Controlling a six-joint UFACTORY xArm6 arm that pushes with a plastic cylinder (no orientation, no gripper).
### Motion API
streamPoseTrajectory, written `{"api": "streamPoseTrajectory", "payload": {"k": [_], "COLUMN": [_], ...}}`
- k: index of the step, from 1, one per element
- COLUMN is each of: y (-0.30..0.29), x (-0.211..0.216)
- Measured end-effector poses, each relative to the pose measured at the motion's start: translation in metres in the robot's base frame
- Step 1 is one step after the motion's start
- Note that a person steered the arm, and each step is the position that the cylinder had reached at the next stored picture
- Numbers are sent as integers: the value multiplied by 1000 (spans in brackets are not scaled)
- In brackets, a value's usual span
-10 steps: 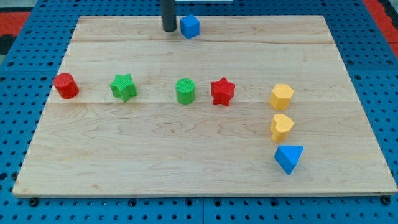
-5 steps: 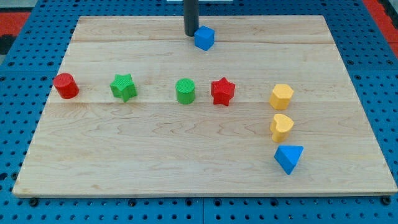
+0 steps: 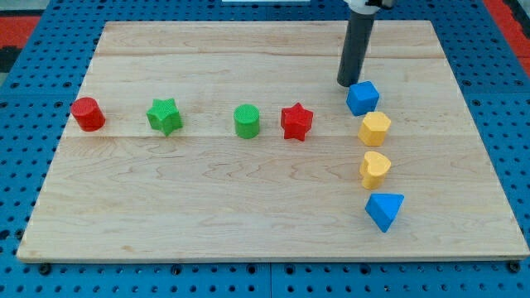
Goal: Place the blue cube towards the top of the yellow hexagon
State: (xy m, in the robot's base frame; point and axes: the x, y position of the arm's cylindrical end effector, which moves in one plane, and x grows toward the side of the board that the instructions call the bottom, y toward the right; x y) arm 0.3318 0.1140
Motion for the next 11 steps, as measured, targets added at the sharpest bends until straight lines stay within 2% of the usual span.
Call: {"api": "streamPoseTrajectory", "payload": {"k": [1,2,3,4,5,8,11], "y": [0,50,158,222,197,60,84], "x": [-9,-19,-13,42,74,108,108]}}
